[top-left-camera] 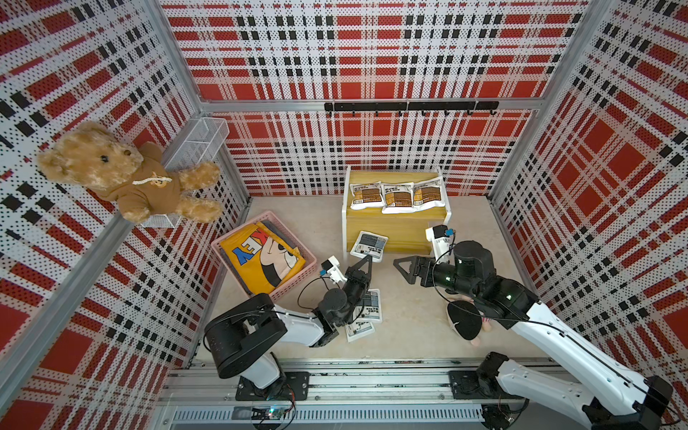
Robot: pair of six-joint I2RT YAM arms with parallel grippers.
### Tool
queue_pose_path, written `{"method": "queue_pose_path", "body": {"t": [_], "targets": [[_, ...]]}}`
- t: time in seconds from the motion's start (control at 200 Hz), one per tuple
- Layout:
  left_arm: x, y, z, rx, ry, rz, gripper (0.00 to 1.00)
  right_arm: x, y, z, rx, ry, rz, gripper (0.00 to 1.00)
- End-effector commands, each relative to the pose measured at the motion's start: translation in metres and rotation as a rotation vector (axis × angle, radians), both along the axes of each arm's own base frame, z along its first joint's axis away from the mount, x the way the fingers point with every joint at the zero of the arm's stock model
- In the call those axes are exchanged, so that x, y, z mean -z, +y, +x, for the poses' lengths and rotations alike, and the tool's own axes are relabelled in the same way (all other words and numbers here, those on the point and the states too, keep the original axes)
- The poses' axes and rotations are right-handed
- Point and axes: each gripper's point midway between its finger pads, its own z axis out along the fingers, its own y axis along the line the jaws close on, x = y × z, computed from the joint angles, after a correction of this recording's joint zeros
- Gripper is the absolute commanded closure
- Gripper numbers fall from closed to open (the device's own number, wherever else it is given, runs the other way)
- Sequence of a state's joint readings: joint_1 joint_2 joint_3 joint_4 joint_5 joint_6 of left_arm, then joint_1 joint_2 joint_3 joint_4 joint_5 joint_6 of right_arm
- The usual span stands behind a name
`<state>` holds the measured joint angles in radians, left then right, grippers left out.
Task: Place the bagged coffee beans on the shelf by color
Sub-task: Place the bagged coffee beans on the shelf.
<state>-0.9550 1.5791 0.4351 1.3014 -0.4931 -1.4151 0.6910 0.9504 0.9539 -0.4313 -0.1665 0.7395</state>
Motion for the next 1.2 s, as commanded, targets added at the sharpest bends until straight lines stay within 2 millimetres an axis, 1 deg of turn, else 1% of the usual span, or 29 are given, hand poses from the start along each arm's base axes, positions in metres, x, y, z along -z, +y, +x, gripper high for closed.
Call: {"method": "queue_pose_path", "body": {"t": [0.0,0.14,0.256,0.466,0.616,0.757,0.927,1.072,1.192], "targets": [[-0.008,-0.002,0.005,-0.051,-0.013,-0.031,1.00,0.007,-0.005,0.001,0.010,0.016,-0.043,0.09],[-0.005,0.000,0.006,-0.114,0.003,-0.039,1.00,0.005,-0.004,0.002,0.001,0.017,-0.038,0.09],[-0.003,0.005,0.004,-0.175,0.018,-0.046,1.00,0.006,-0.005,0.002,-0.002,0.019,-0.040,0.09],[-0.004,0.009,0.004,-0.253,0.023,-0.079,1.00,0.007,-0.008,0.000,-0.008,0.026,-0.032,0.09],[0.003,0.011,0.006,-0.282,0.039,-0.138,1.00,0.008,-0.012,-0.001,-0.009,0.028,-0.032,0.09],[0.008,0.002,0.010,-0.277,0.046,-0.177,1.00,0.007,-0.015,0.000,-0.007,0.030,-0.029,0.09],[0.008,-0.010,0.018,-0.260,0.041,-0.200,1.00,0.007,-0.018,0.001,-0.006,0.030,-0.030,0.08],[0.006,-0.014,0.022,-0.260,0.037,-0.213,1.00,0.009,-0.022,0.002,-0.001,0.031,-0.033,0.08],[0.007,-0.012,0.025,-0.268,0.036,-0.212,1.00,0.012,-0.024,0.003,-0.002,0.038,-0.034,0.08]]}}
